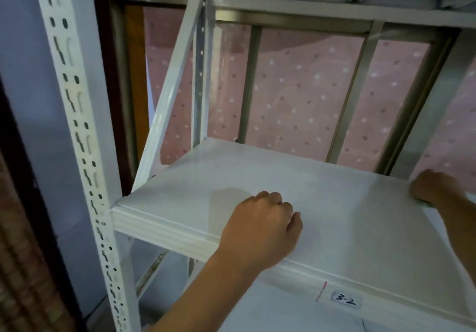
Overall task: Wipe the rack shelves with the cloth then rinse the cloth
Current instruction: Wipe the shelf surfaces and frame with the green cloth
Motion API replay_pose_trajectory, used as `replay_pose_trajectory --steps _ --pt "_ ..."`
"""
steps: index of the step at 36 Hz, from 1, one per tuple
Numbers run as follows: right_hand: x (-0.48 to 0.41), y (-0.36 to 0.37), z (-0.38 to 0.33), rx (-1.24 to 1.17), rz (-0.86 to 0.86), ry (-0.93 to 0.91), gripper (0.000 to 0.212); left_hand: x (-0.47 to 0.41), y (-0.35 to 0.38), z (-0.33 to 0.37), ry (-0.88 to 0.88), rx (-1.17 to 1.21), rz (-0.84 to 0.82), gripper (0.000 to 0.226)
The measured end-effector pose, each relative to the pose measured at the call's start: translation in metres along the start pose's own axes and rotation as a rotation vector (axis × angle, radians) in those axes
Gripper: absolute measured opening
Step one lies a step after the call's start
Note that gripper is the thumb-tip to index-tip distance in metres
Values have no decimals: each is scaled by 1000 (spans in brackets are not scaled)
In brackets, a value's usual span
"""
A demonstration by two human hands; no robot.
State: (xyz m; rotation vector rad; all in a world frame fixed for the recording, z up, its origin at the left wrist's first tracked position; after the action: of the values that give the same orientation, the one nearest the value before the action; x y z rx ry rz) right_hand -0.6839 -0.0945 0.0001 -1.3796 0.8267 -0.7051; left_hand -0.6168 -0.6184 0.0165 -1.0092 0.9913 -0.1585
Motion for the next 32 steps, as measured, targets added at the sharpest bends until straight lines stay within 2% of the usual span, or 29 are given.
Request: replay_pose_trajectory --steps 3,6,12,15,17,21,23,25,27,29,31,32 --pt "11 -6 -65 0 -6 -84 43 0 -1 -1 -15 3 7 41" --pt "42 -12 -148 26 -20 -257 26 2 -4 -5 -60 -9 42 43" --pt "180 -38 -332 -58 -25 -664 43 7 -15 -29 -228 98 164 33" --pt "239 -41 -398 -17 -30 -852 45 12 -28 -47 -344 220 249 12" --pt "275 -46 -429 21 -11 -953 46 18 -35 -58 -416 308 285 10" --pt "339 -48 -475 73 -18 -1137 57 35 -50 -72 -425 315 404 4" --pt "372 -49 -486 71 -37 -1248 57 46 -62 -79 -398 260 492 18" --pt "407 -53 -487 26 -46 -1383 44 57 -72 -90 -393 243 550 36" --pt "440 -57 -480 -59 -79 -1493 30 67 -81 -102 -413 243 560 43" --pt "463 -56 -469 -102 -136 -1546 19 76 -91 -112 -443 230 555 34" --pt "479 -58 -452 -146 -203 -1577 8 84 -103 -121 -474 227 551 9" --pt "486 -60 -443 -152 -211 -1598 6 87 -109 -125 -492 235 553 9"
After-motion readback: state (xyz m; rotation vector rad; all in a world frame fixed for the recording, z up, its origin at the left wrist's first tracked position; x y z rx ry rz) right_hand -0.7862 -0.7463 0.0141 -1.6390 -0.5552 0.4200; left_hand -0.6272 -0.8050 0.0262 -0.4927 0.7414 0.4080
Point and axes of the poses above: each hand's wrist, its own x-axis away from the middle knuckle, its own y-axis out of the palm, z = x × y, the point moved 9 cm from there along -x, towards the middle knuckle, and after that the axes turned 10 degrees about -z, right-handed, at the moved point
